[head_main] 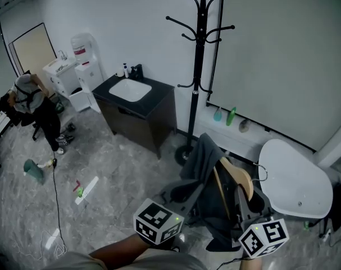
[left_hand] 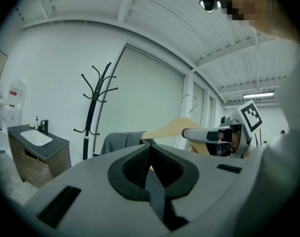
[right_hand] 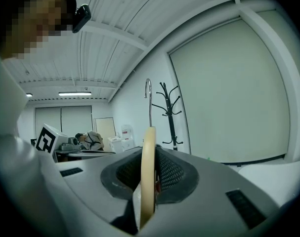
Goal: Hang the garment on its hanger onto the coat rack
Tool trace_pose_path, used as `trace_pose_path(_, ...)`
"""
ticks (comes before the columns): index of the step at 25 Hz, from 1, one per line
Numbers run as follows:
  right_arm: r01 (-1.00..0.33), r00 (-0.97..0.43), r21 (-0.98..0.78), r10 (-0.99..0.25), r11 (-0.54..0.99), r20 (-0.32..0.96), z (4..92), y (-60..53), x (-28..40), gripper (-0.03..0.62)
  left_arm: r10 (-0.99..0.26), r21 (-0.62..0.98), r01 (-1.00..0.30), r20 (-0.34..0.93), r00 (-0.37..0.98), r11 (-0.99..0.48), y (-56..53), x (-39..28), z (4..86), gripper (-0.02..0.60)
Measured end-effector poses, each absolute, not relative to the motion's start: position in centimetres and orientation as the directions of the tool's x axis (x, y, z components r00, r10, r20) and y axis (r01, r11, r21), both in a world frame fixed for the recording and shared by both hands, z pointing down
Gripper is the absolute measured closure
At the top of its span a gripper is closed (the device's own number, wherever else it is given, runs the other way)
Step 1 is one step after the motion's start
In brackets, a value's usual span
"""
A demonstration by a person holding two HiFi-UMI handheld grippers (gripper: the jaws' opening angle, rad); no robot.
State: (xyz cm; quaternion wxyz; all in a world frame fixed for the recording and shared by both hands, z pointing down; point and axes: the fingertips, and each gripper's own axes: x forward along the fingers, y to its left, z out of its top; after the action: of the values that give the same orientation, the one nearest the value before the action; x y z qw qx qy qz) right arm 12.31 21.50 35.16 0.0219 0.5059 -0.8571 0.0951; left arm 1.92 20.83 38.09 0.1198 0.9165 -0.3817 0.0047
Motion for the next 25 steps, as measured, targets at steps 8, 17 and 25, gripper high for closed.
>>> trace_pose_path(8,-0.906,-0.419,-0.131,-0.898,0.403,0.138,34.7,12.0,12.5,0.531,-0.660,0.221,-0.661,0.088,0.746,-0.718,10.3,1.5,37.9,0.577)
trace_pose_path(17,-0.936,-0.341,-0.129,-0.934,0.328,0.105,33.2,2.7,13.1,0.531,-0.632,0.213,-0.631,0.071,0.772,-0.746,0.4,0.2,37.0,0.577)
trace_pose_path(25,-0.944,-0.315,-0.128,-0.945,0.303,0.092,32.6,-3.9,14.5,0.531,-0.635,0.214,-0.635,0.079,0.769,-0.742,-5.5,0.7,37.5,0.577)
